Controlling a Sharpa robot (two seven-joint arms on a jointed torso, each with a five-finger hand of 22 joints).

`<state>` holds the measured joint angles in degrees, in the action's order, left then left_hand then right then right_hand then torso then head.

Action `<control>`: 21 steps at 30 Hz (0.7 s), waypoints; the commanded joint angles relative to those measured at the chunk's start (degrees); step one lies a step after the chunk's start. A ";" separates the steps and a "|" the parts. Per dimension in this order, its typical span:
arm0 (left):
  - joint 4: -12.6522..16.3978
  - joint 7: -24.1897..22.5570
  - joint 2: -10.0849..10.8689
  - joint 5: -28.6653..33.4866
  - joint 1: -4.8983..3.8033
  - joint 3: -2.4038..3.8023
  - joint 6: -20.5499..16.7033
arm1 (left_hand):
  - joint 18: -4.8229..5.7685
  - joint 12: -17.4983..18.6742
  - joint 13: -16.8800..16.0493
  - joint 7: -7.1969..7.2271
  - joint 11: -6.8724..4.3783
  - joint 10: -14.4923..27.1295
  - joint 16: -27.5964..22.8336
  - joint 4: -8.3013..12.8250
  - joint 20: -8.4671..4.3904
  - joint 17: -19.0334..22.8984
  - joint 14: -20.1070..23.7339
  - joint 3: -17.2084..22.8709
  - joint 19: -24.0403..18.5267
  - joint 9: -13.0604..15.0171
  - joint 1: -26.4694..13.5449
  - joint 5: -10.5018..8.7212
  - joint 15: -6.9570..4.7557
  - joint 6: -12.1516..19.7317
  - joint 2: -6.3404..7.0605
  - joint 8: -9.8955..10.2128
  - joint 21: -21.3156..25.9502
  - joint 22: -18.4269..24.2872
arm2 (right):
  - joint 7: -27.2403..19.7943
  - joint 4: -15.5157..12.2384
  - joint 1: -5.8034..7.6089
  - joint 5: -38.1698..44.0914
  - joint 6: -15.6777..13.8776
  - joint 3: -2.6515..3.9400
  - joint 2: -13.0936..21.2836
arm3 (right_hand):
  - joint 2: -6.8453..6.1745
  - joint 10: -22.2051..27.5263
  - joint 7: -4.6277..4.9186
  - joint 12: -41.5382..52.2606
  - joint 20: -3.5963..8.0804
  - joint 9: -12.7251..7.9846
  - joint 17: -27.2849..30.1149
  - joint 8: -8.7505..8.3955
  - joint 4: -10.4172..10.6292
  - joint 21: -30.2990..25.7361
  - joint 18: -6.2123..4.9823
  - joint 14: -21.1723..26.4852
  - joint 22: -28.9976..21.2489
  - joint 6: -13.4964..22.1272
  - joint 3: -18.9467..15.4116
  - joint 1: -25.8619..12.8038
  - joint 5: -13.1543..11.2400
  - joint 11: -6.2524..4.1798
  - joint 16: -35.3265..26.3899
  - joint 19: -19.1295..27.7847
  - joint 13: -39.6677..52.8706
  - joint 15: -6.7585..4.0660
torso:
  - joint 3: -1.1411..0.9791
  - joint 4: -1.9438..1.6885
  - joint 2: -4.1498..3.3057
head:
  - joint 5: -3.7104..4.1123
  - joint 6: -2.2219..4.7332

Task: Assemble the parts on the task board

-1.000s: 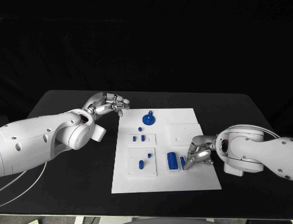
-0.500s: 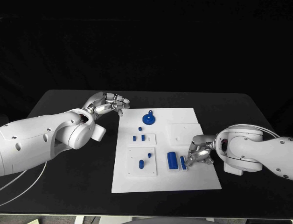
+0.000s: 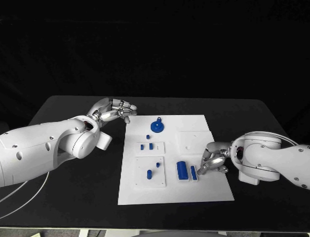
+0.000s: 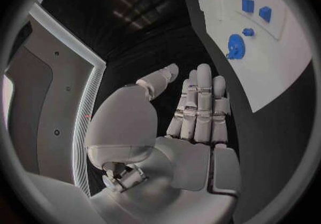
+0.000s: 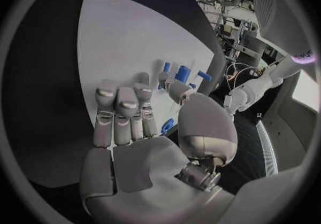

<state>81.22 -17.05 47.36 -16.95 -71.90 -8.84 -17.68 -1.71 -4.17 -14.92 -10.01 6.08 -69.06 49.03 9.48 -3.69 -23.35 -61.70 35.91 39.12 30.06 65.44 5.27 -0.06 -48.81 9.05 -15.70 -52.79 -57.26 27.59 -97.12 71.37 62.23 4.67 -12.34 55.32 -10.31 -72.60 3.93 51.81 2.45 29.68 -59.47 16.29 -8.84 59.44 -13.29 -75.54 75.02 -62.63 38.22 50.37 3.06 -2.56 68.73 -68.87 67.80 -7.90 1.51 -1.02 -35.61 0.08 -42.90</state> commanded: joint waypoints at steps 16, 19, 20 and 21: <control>-6.07 -2.44 -0.90 5.95 -1.29 0.22 2.98 | 0.47 -0.25 -0.35 0.37 -0.17 -0.77 -1.45 -0.34 -1.67 -0.06 1.07 -0.32 -0.86 -0.02 -0.53 -1.03 0.33 -0.25 0.00 -0.88 0.75 -0.28 | -32.55 25.98 1.69 -25.78 -12.67 4.33 -9.00 | 1.58 5.61 2.33 -1.86 -0.87 1.13 1.81 -1.71 -5.84 -3.88 -1.69 3.93 -0.33 6.50 -5.27 2.60 5.60 2.34 -4.16 4.66 -0.36 1.52 | 0.36 0.16 0.41 | 1.34 5.58; -8.52 -2.95 -1.51 10.03 -2.30 0.24 3.78 | 0.94 -0.22 -0.42 0.46 -0.19 -1.12 -5.24 0.01 -0.50 1.21 3.61 -0.16 -2.99 -0.04 -0.72 -1.43 1.73 -0.26 -0.20 -1.02 2.50 0.17 | -36.10 32.34 1.66 -31.15 -13.03 5.17 -12.26 | 3.02 9.67 3.17 -5.25 -2.13 1.42 3.96 -2.03 -7.63 -7.79 -1.41 8.11 -1.63 7.75 -5.99 2.75 8.32 3.36 -8.30 9.14 -2.47 2.71 | 0.52 0.17 0.55 | 1.25 6.79; -9.59 -3.12 -1.79 11.68 -2.52 0.25 4.09 | 1.04 -0.01 -0.33 0.42 -0.05 -0.86 -6.73 0.19 0.12 1.63 4.51 -0.08 -3.87 -0.06 -0.73 -1.45 2.39 -0.14 -0.23 -1.02 3.21 0.37 | -37.32 34.31 1.63 -32.94 -12.66 5.42 -13.46 | 3.46 10.83 3.48 -6.91 -2.93 1.63 5.17 -1.98 -7.64 -9.72 -1.05 9.35 -2.43 8.04 -6.15 2.91 8.55 3.73 -10.29 10.89 -3.97 3.13 | 0.53 0.16 0.56 | 1.20 7.03; -10.39 -3.18 -2.04 12.55 -2.62 0.26 4.45 | 1.09 0.13 -0.24 0.38 0.07 -0.64 -7.84 0.31 0.62 1.93 5.25 -0.03 -4.53 -0.07 -0.76 -1.44 2.92 -0.07 -0.25 -1.03 3.73 0.51 | -38.00 35.60 1.57 -33.72 -12.44 5.75 -14.20 | 3.34 11.96 3.63 -8.36 -3.47 1.72 6.05 -2.03 -7.64 -11.15 -0.77 10.66 -3.04 8.35 -6.23 2.89 8.73 4.13 -11.94 12.23 -5.18 3.55 | 0.54 0.14 0.57 | 1.15 7.38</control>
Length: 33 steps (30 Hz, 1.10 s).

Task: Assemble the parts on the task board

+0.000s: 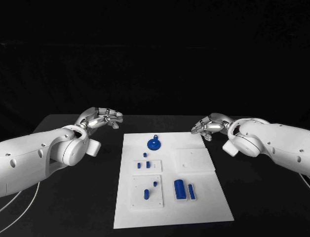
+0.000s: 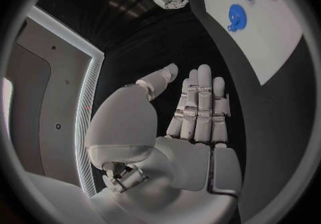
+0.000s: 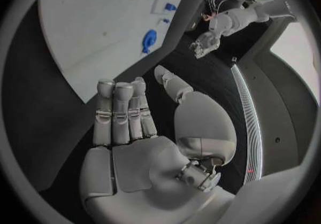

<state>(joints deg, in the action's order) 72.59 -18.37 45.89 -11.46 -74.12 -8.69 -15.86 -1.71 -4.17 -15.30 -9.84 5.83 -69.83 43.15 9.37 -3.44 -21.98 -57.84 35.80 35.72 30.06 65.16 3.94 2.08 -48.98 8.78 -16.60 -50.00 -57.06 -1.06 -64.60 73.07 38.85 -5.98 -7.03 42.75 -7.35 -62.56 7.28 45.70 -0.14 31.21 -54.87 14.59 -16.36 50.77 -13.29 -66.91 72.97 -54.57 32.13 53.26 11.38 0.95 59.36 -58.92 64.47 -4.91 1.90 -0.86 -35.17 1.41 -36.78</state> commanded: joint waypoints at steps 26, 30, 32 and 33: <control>-8.23 -2.98 -5.28 9.23 1.11 1.03 0.04 | 1.71 4.17 15.30 9.84 -5.83 69.83 -43.15 -9.37 3.44 21.98 57.84 -35.80 -35.72 -30.06 -65.16 -3.94 -2.08 48.98 -8.78 16.60 50.00 57.06 | -13.74 10.36 -5.47 -18.10 -3.55 5.32 -6.86 | 7.35 62.56 -7.28 -45.70 0.14 -31.21 54.87 -14.59 16.36 -50.77 13.29 66.91 -72.97 54.57 -32.13 -53.26 -11.38 -0.95 -59.36 58.92 -64.47 4.91 | -0.85 0.24 1.65 | -1.10 3.62; -4.31 -4.27 -4.66 9.57 3.08 2.20 -4.28 | 1.71 4.17 15.30 9.84 -5.83 69.83 -43.15 -9.37 3.44 21.98 57.84 -35.80 -35.72 -30.06 -65.16 -3.94 -2.08 48.98 -8.78 16.60 50.00 57.06 | -15.55 6.03 -6.37 -20.61 -7.74 5.53 -5.79 | 7.35 62.56 -7.28 -45.70 0.14 -31.21 54.87 -14.59 16.36 -50.77 13.29 66.91 -72.97 54.57 -32.13 -53.26 -11.38 -0.95 -59.36 58.92 -64.47 4.91 | -1.56 0.66 3.24 | -1.31 2.79; -1.68 -5.14 -4.24 9.80 4.40 2.98 -7.19 | 1.71 4.17 15.30 9.84 -5.83 69.83 -43.15 -9.37 3.44 21.98 57.84 -35.80 -35.72 -30.06 -65.16 -3.94 -2.08 48.98 -8.78 16.60 50.00 57.06 | -16.78 3.12 -6.98 -22.31 -10.57 5.67 -5.07 | 7.35 62.56 -7.28 -45.70 0.14 -31.21 54.87 -14.59 16.36 -50.77 13.29 66.91 -72.97 54.57 -32.13 -53.26 -11.38 -0.95 -59.36 58.92 -64.47 4.91 | -1.77 0.79 3.72 | -1.37 2.54; 0.57 -5.88 -3.88 9.99 5.53 3.66 -9.68 | 1.71 4.17 15.30 9.84 -5.83 69.83 -43.15 -9.37 3.44 21.98 57.84 -35.80 -35.72 -30.06 -65.16 -3.94 -2.08 48.98 -8.78 16.60 50.00 57.06 | -17.82 0.63 -7.50 -23.75 -12.97 5.79 -4.46 | 7.35 62.56 -7.28 -45.70 0.14 -31.21 54.87 -14.59 16.36 -50.77 13.29 66.91 -72.97 54.57 -32.13 -53.26 -11.38 -0.95 -59.36 58.92 -64.47 4.91 | -1.86 0.84 3.92 | -1.40 2.44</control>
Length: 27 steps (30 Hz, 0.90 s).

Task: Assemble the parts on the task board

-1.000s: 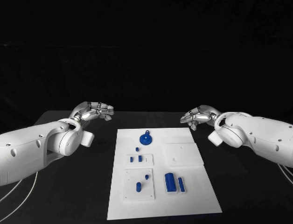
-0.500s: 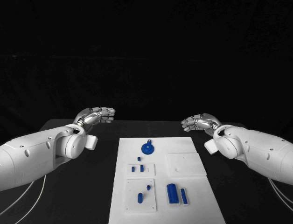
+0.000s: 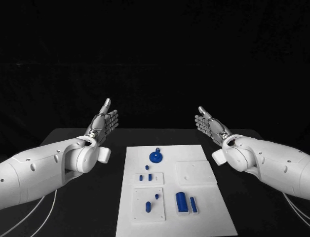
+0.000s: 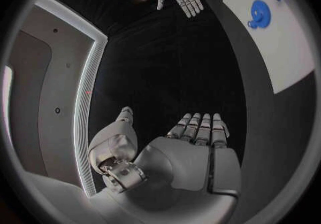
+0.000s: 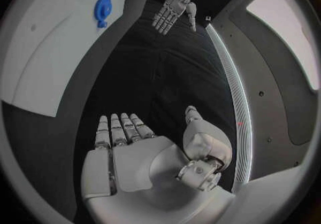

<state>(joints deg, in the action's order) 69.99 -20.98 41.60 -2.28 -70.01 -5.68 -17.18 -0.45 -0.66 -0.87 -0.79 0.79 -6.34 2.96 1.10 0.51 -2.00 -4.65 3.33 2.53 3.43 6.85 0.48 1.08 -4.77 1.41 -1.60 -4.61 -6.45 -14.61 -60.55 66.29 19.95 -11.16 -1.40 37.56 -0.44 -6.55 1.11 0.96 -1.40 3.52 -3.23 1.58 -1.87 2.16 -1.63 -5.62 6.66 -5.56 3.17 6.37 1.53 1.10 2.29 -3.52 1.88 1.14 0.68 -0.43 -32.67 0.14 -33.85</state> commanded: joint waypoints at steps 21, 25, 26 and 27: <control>19.96 -8.81 3.09 2.28 9.85 5.68 -26.94 | 0.45 0.66 0.87 0.79 -0.79 6.34 -2.96 -1.10 -0.51 2.00 4.65 -3.33 -2.53 -3.43 -6.85 -0.48 -1.08 4.77 -1.41 1.60 4.61 6.45 | -15.16 -29.36 -6.12 -19.92 -32.91 1.39 7.12 | 0.44 6.55 -1.11 -0.96 1.40 -3.52 3.23 -1.58 1.87 -2.16 1.63 5.62 -6.66 5.56 -3.17 -6.37 -1.53 -1.10 -2.29 3.52 -1.88 -1.14 | -0.68 0.43 1.49 | -0.14 -0.53; 19.96 -8.81 3.09 2.28 9.85 5.68 -26.94 | 0.45 0.66 0.87 0.79 -0.79 6.34 -2.96 -1.10 -0.51 2.00 4.65 -3.33 -2.53 -3.43 -6.85 -0.48 -1.08 4.77 -1.41 1.60 4.61 6.45 | -15.18 -29.41 -6.13 -19.95 -32.95 1.40 7.13 | 0.44 6.55 -1.11 -0.96 1.40 -3.52 3.23 -1.58 1.87 -2.16 1.63 5.62 -6.66 5.56 -3.17 -6.37 -1.53 -1.10 -2.29 3.52 -1.88 -1.14 | -0.68 0.43 1.49 | -0.14 -0.53; 19.96 -8.81 3.09 2.28 9.85 5.68 -26.94 | 0.45 0.66 0.87 0.79 -0.79 6.34 -2.96 -1.10 -0.51 2.00 4.65 -3.33 -2.53 -3.43 -6.85 -0.48 -1.08 4.77 -1.41 1.60 4.61 6.45 | -15.18 -29.41 -6.13 -19.95 -32.95 1.40 7.13 | 0.44 6.55 -1.11 -0.96 1.40 -3.52 3.23 -1.58 1.87 -2.16 1.63 5.62 -6.66 5.56 -3.17 -6.37 -1.53 -1.10 -2.29 3.52 -1.88 -1.14 | -0.68 0.43 1.49 | -0.14 -0.53; 19.96 -8.81 3.09 2.28 9.85 5.68 -26.94 | 0.45 0.66 0.87 0.79 -0.79 6.34 -2.96 -1.10 -0.51 2.00 4.65 -3.33 -2.53 -3.43 -6.85 -0.48 -1.08 4.77 -1.41 1.60 4.61 6.45 | -15.18 -29.41 -6.13 -19.95 -32.95 1.40 7.13 | 0.44 6.55 -1.11 -0.96 1.40 -3.52 3.23 -1.58 1.87 -2.16 1.63 5.62 -6.66 5.56 -3.17 -6.37 -1.53 -1.10 -2.29 3.52 -1.88 -1.14 | -0.68 0.43 1.49 | -0.14 -0.53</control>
<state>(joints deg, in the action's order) 89.77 -28.21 44.73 -0.16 -60.17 -0.06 -42.55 -0.46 -0.39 -0.05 0.02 0.00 -0.30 0.20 -0.02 -0.01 -0.06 -0.20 0.18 0.21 0.05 0.42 0.20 0.01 -0.29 -0.02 -0.18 -0.20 -0.05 -27.76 -89.82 60.24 1.16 -42.31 -0.03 44.65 0.00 -0.21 0.00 0.20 0.01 0.05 -0.05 0.20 0.00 0.20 -0.79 -0.27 0.06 -0.26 0.26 0.34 0.21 0.00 0.20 -0.28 0.05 0.03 -0.01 0.00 -31.18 0.01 -34.38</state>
